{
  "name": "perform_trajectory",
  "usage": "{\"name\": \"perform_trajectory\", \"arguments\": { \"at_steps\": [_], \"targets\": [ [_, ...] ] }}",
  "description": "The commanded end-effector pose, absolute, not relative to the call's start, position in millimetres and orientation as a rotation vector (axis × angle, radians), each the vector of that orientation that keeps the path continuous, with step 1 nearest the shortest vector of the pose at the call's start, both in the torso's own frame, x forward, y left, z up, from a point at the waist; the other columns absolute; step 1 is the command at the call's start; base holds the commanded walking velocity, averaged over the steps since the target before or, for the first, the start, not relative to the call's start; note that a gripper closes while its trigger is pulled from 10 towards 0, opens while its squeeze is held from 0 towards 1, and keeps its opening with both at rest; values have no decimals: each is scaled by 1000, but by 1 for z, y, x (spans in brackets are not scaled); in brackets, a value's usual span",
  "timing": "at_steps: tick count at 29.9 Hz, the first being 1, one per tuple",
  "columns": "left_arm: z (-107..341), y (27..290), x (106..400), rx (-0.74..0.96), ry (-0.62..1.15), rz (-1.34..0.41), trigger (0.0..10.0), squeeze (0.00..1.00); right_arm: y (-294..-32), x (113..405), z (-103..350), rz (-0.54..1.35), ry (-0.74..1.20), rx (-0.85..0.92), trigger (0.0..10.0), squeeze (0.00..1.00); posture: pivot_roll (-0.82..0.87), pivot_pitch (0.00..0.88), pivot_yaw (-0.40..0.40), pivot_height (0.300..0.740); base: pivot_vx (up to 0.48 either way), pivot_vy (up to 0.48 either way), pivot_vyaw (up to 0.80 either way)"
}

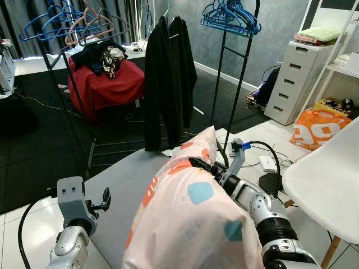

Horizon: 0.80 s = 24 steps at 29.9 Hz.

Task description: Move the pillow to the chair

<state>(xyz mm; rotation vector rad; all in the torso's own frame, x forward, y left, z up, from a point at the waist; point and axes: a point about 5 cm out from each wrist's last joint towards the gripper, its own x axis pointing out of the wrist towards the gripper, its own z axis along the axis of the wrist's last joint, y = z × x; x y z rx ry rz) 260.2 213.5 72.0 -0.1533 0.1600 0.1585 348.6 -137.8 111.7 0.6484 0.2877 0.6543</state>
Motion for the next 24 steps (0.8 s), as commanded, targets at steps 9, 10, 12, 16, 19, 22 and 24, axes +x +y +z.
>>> {"name": "perform_trajectory", "arguments": {
  "at_steps": [9, 10, 12, 16, 19, 22, 24],
  "targets": [
    [71, 210, 265, -151, 171, 143, 10000, 0, -127, 355, 138, 665, 184, 590, 10000, 0, -130, 0, -17, 740, 0, 0, 0],
    [73, 209, 265, -154, 168, 140, 10000, 0, -127, 355, 139, 663, 181, 596, 10000, 0, -127, 0, -16, 740, 0, 0, 0],
    [73, 209, 265, -155, 167, 139, 10000, 0, -127, 355, 139, 662, 180, 597, 10000, 0, -127, 0, -16, 740, 0, 0, 0],
    [74, 209, 266, -157, 163, 135, 10000, 0, -126, 355, 139, 658, 180, 595, 10000, 0, -120, 0, -16, 740, 0, 0, 0],
    [80, 204, 268, -173, 141, 125, 10000, 0, -128, 356, 143, 659, 180, 584, 10000, 0, -145, 1, -25, 740, 0, 0, -479],
    [81, 202, 269, -178, 137, 120, 10000, 0, -129, 356, 145, 660, 176, 581, 10000, 0, -149, 6, -22, 740, 0, 0, -717],
    [81, 201, 270, -180, 135, 116, 10000, 0, -130, 356, 146, 658, 168, 581, 10000, 0, -153, 6, -16, 740, 0, 0, -716]
  ]
}}
